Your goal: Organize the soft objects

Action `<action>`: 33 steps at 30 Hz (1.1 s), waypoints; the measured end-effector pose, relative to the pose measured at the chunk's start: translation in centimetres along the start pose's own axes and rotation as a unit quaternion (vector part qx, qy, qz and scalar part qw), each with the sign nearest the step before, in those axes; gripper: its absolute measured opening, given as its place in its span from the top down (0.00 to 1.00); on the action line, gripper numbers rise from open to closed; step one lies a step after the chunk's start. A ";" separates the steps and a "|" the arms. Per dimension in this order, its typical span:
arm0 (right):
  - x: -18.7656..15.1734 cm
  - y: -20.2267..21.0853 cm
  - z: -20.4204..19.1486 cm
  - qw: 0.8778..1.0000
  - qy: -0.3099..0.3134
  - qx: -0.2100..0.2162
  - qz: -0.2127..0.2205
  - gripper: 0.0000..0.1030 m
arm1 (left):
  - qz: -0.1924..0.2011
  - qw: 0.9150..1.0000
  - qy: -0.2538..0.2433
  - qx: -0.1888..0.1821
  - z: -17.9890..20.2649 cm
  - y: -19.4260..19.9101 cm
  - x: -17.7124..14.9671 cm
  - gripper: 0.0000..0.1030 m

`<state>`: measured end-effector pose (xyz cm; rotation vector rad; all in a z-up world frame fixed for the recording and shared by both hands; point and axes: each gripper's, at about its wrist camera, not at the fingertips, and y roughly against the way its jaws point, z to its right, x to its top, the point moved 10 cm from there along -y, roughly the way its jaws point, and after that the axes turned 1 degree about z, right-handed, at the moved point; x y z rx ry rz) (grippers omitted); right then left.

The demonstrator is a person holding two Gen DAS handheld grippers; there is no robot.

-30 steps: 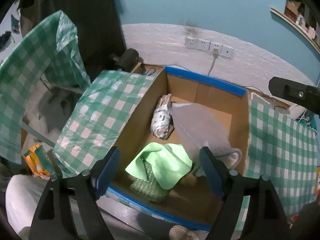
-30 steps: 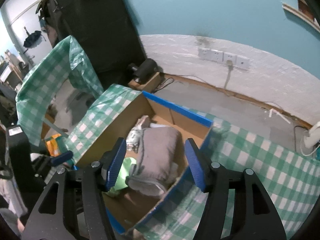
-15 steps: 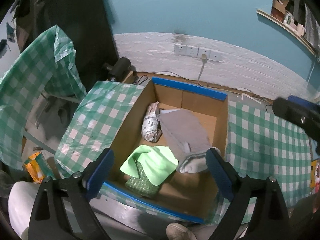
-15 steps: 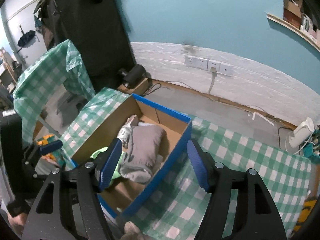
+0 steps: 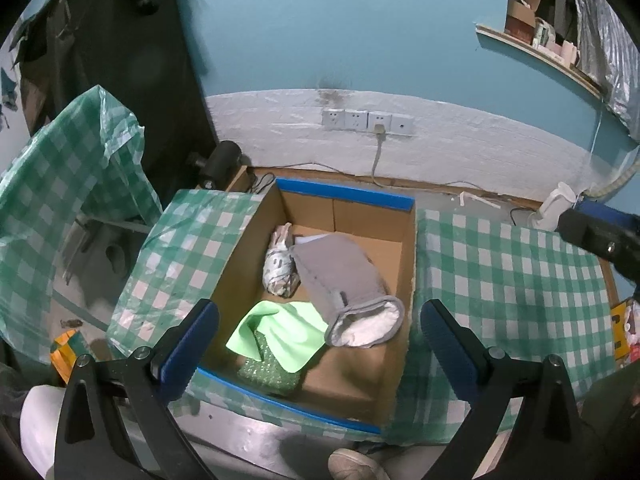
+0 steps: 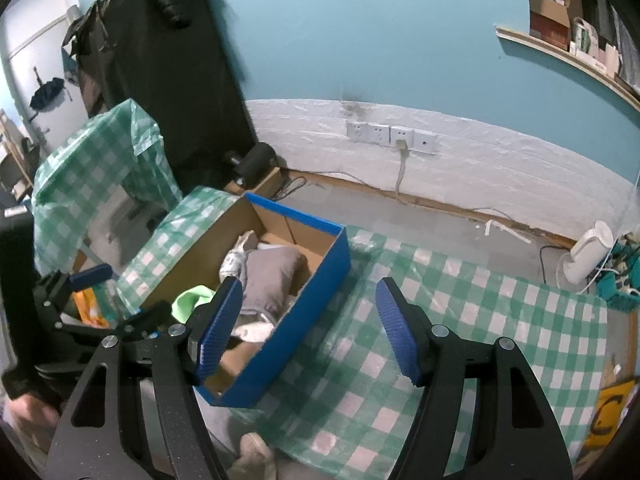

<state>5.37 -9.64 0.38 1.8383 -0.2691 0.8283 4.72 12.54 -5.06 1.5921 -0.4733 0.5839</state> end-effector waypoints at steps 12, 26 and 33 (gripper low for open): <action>-1.5 -0.1 2.1 1.000 -0.012 -0.007 -0.006 0.33 | -0.015 1.000 -0.013 -0.015 2.2 0.4 -0.1 0.01; -2.1 -0.1 2.6 1.000 -0.015 -0.008 -0.010 0.32 | -0.021 0.999 -0.016 -0.023 3.1 0.2 -0.1 0.01; -2.1 -0.1 2.5 1.000 -0.015 -0.008 -0.010 0.30 | -0.022 0.999 -0.018 -0.023 3.1 0.2 -0.1 0.01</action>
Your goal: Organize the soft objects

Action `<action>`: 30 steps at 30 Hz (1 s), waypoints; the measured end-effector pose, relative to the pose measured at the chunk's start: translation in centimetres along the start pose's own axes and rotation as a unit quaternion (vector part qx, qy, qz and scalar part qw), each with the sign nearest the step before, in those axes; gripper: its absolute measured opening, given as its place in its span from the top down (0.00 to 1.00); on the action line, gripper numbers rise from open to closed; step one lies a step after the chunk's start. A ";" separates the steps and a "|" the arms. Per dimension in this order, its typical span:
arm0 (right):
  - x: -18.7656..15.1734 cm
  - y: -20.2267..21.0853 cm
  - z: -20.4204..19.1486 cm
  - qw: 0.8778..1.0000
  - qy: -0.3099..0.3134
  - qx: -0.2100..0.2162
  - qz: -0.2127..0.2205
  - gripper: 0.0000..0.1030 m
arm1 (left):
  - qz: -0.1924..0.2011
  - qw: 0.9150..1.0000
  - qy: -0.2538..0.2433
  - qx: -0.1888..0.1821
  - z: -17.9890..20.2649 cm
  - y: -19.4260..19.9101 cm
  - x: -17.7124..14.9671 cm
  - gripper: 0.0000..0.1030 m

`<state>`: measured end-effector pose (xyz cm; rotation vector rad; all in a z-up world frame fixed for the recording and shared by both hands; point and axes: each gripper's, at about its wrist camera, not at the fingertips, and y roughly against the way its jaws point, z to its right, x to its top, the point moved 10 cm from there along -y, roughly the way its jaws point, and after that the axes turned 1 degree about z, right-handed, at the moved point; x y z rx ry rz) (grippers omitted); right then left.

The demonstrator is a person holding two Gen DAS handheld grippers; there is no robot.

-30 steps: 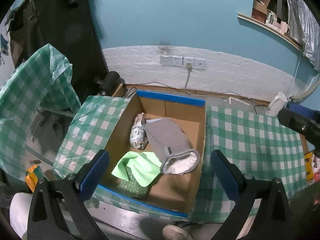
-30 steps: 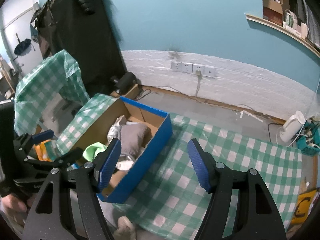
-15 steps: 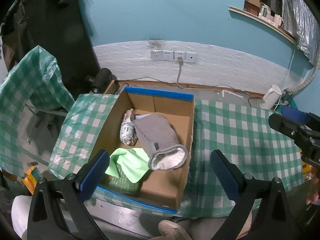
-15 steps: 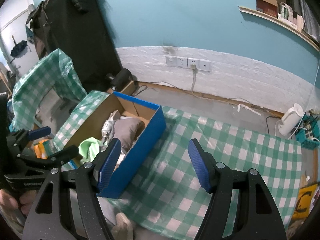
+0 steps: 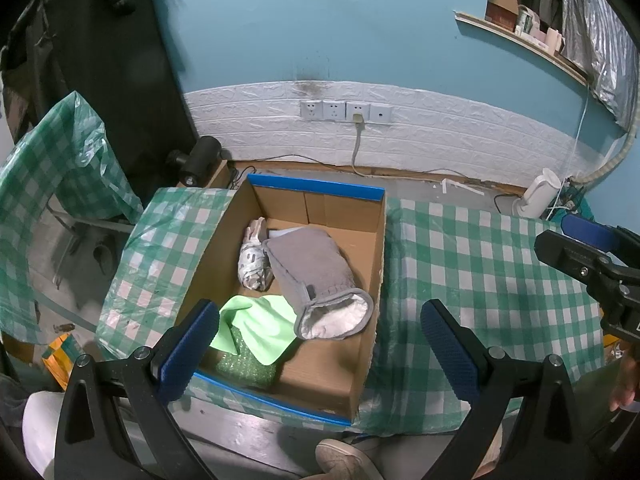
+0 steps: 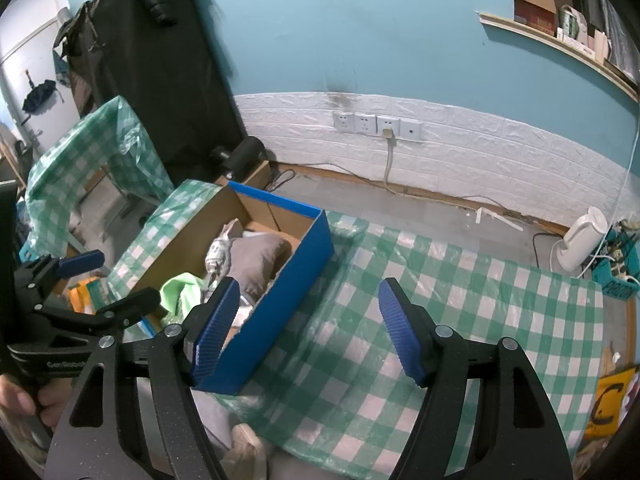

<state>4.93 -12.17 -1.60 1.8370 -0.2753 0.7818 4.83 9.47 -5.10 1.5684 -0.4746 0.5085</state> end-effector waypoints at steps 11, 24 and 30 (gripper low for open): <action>0.0 0.0 -0.1 1.000 0.000 0.000 0.000 0.30 | -0.001 1.000 0.002 0.000 0.1 0.0 0.0 0.01; 0.0 0.0 -0.1 1.000 0.000 0.000 -0.001 0.30 | 0.000 1.000 -0.005 0.001 0.3 0.2 0.0 0.01; 0.0 0.0 -0.1 1.000 0.000 -0.001 -0.001 0.30 | 0.002 1.000 -0.003 0.002 0.4 0.3 0.0 0.01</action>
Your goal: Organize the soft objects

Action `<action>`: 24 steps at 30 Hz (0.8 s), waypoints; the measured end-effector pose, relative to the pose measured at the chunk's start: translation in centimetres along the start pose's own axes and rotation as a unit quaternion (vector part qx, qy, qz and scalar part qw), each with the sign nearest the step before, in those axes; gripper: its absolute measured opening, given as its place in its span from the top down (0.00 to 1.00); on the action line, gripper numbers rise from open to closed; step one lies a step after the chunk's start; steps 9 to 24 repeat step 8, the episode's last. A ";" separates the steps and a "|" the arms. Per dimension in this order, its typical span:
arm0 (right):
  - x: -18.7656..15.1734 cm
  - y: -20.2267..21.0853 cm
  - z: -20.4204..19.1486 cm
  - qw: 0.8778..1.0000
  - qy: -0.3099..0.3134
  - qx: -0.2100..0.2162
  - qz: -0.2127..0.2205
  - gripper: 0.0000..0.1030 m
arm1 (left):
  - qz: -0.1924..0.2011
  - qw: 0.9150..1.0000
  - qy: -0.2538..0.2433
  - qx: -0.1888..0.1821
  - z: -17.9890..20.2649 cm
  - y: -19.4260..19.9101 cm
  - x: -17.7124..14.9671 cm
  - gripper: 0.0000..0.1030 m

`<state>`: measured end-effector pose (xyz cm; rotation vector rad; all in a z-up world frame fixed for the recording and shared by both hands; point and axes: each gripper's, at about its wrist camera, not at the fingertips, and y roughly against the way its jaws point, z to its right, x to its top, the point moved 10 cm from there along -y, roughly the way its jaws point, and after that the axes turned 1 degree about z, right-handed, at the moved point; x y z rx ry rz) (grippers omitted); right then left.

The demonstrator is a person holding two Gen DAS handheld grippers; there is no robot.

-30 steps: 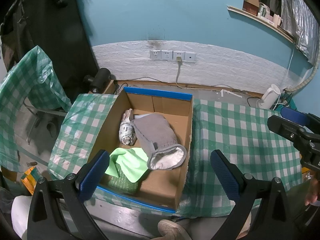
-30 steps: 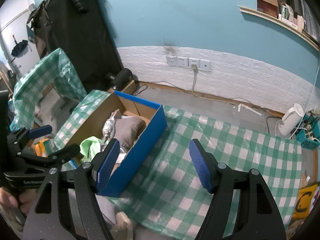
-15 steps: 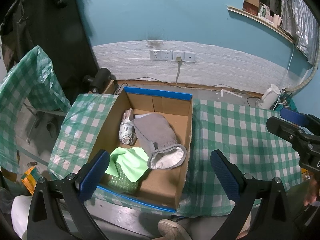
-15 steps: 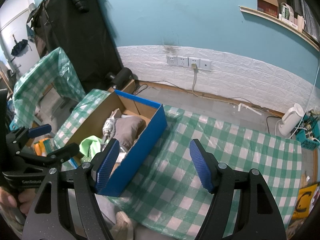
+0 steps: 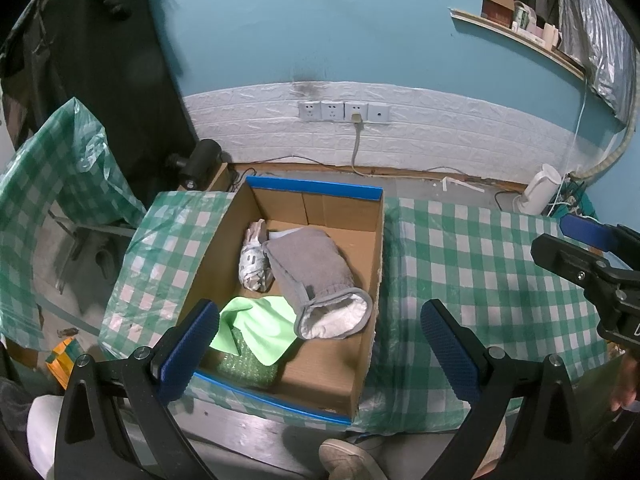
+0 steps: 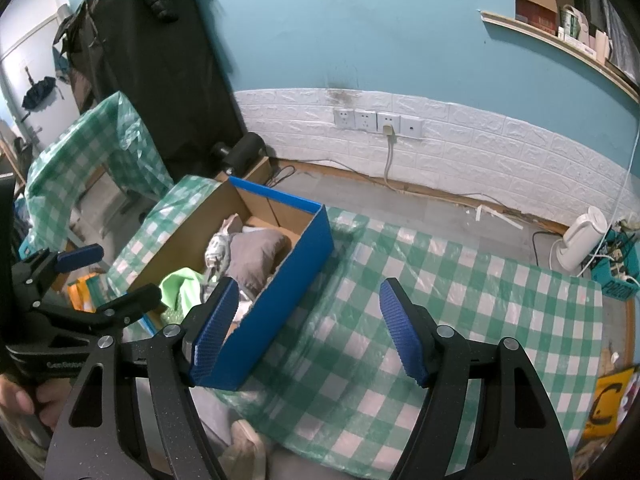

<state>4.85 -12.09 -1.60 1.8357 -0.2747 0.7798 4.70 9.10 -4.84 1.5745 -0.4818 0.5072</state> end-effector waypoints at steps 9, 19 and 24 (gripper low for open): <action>0.0 0.0 0.0 1.000 0.000 0.000 0.000 0.30 | 0.006 1.000 -0.005 0.002 -0.1 0.3 0.3 0.01; 0.0 0.0 0.0 1.000 0.000 0.000 0.000 0.30 | 0.006 1.000 -0.005 0.002 -0.1 0.3 0.3 0.01; 0.0 0.0 0.0 1.000 0.000 0.000 0.000 0.30 | 0.006 1.000 -0.005 0.002 -0.1 0.3 0.3 0.01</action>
